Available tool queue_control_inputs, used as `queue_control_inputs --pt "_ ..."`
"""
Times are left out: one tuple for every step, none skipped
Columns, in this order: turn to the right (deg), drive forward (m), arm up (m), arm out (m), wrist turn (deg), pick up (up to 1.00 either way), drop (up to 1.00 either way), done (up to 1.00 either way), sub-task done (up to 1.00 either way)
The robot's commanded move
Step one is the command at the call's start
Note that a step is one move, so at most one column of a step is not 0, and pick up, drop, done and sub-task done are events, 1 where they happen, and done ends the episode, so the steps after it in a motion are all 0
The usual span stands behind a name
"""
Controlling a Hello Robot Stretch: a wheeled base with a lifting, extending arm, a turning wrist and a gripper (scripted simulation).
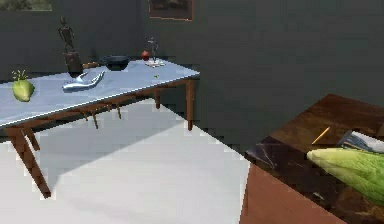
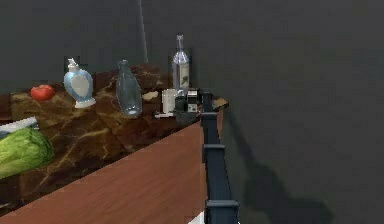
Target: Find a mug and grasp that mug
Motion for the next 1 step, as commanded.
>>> queue_control_inputs --pt "0.0 0.0 0.0 0.0 0.0 1.0 0.0 0.0 0.0"
